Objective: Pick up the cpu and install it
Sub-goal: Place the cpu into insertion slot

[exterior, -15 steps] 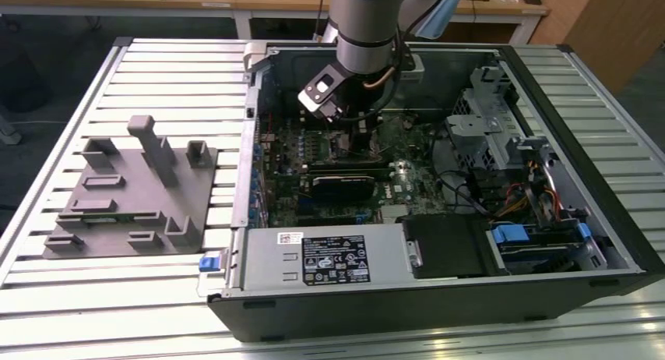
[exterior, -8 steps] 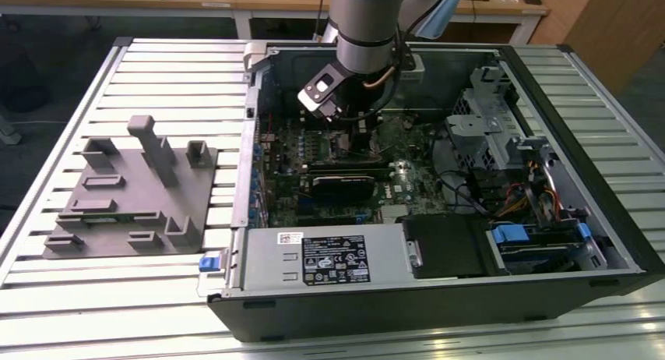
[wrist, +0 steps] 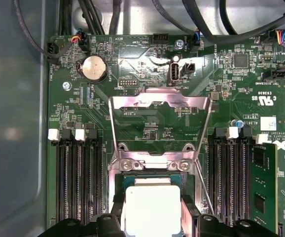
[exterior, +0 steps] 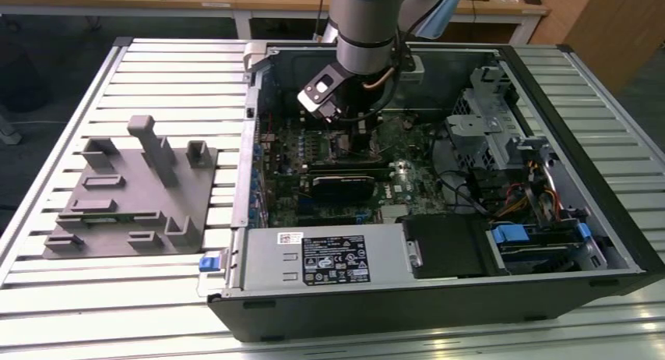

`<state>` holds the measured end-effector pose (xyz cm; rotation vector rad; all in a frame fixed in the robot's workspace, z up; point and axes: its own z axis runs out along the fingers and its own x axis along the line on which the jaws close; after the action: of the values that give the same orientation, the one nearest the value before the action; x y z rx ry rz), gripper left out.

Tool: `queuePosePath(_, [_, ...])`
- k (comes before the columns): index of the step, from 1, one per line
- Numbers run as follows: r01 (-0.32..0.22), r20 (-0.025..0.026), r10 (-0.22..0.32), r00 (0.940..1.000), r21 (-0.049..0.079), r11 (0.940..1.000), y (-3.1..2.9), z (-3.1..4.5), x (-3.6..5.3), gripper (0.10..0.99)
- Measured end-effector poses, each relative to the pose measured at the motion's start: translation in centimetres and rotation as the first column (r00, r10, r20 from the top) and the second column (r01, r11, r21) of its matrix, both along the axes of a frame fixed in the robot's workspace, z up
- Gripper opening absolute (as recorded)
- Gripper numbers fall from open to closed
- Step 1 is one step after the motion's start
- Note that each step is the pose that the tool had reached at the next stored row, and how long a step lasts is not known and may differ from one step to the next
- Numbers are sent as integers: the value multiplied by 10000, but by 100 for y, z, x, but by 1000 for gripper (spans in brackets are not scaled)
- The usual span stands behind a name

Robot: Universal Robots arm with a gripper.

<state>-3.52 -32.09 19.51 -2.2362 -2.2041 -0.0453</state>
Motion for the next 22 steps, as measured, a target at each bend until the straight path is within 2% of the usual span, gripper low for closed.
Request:
queuePosePath(16, [15, 7, -15, 10000, 12, 10000, 0, 5, -14, 533])
queuePosePath(22, [32, 2, -32, 10000, -55, 10000, -4, 9, -15, 533])
